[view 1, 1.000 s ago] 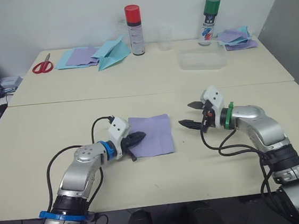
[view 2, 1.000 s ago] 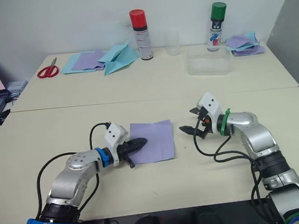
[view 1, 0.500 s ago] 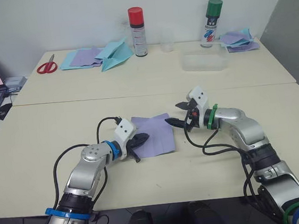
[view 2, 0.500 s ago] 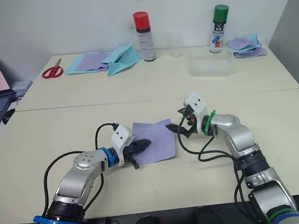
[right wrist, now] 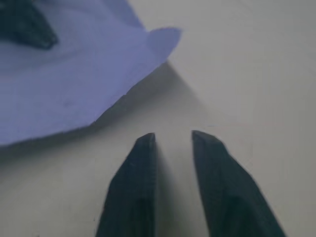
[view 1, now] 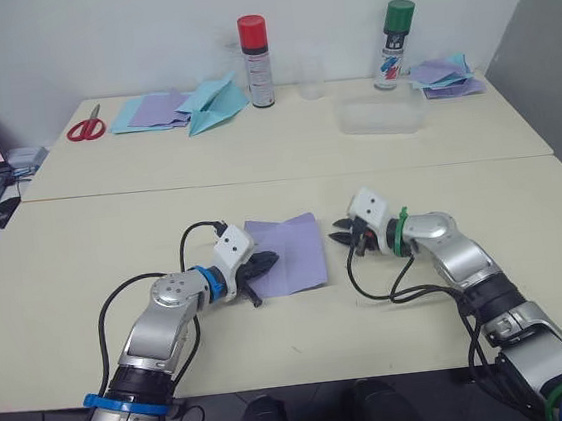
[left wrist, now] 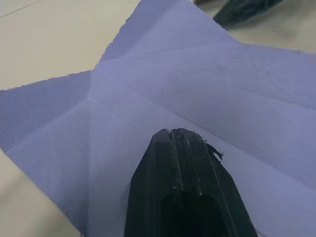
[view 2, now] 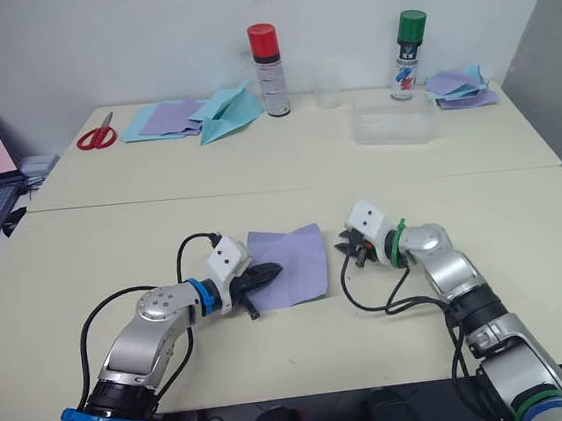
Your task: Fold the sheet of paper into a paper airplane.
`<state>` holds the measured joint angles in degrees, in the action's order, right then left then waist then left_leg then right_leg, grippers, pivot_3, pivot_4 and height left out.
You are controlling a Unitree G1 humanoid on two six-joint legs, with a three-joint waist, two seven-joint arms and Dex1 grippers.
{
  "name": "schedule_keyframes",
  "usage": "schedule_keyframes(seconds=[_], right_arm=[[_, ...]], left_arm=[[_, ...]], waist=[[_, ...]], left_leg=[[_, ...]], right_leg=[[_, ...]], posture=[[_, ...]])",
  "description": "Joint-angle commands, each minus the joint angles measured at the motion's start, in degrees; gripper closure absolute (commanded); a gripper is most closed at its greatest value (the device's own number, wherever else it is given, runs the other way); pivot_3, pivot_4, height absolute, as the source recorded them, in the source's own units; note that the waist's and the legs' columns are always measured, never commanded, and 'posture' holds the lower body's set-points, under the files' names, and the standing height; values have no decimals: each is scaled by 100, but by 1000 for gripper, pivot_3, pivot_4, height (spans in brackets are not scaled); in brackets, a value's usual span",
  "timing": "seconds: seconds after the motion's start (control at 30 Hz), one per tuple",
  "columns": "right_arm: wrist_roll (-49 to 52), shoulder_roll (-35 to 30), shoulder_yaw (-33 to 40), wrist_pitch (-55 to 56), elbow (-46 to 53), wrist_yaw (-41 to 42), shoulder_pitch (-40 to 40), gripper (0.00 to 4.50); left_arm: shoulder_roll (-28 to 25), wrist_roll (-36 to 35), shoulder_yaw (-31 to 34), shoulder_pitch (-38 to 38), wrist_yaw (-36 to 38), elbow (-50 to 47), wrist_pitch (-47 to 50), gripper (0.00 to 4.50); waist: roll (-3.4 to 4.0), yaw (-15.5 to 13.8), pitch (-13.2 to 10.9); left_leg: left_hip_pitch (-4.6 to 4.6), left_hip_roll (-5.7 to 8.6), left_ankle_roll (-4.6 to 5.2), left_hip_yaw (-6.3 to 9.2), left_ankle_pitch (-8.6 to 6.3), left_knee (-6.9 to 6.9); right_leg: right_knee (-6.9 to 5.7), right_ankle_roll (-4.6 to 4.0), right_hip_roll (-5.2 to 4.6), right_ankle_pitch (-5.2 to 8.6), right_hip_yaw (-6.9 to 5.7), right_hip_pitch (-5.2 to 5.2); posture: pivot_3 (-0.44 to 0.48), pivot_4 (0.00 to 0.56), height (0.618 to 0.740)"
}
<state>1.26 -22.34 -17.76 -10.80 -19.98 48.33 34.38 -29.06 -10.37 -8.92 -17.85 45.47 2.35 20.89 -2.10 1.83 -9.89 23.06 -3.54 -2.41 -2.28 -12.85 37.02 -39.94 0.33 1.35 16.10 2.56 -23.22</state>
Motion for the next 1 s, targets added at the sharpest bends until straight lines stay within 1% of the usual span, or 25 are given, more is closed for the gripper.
schedule_keyframes(seconds=[0.03, 0.23, 0.47, 0.63, 0.77, 1.0], right_arm=[[167, 199, -82, 27, 319, 293, -94, 4477], [872, 810, 247, -1082, 1144, 185, -377, 4477], [1350, 1203, 561, -1540, 1392, 20, -264, 4477], [989, 1457, 276, -1355, 923, -197, -62, 4477], [719, 1669, 74, -990, 351, -291, 115, 4477], [392, 1990, -156, -360, -395, -237, 298, 4477]], left_arm=[[-14, 110, -141, 133, 53, 114, 134, 4500], [-26, 83, -100, 196, 47, 23, 255, 4500], [-205, 111, -94, 379, 109, -116, 359, 4500], [-310, 79, -55, 518, 121, -251, 428, 4500], [-364, 70, 3, 567, 91, -309, 489, 4500], [-452, 90, 159, 656, -21, -405, 623, 4500]], waist=[[0, -1, 0], [0, -3, 0], [0, -1, 2], [1, 19, 4], [1, 23, 4], [1, 56, 4]], left_leg=[[-2, 0, 0, 0, 0, 0], [-3, -7, 0, 7, 0, -2], [-6, -7, 0, 3, 0, -2], [-11, -6, 0, 1, 0, -6], [-12, -8, 0, 7, 0, -12], [-12, -10, 0, 6, -1, -14]], right_leg=[[0, 0, 0, 0, 0, 2], [-2, -2, -4, 0, -3, 3], [-1, 0, -5, 1, 0, 5], [-1, 0, -6, 2, 0, 4], [-2, -10, -1, 7, -5, 3], [-1, -11, 1, 9, -3, 1]], posture=[[0, 150, 740], [0, 150, 740], [0, 150, 740], [0, 150, 740], [0, 150, 740], [0, 150, 740]])
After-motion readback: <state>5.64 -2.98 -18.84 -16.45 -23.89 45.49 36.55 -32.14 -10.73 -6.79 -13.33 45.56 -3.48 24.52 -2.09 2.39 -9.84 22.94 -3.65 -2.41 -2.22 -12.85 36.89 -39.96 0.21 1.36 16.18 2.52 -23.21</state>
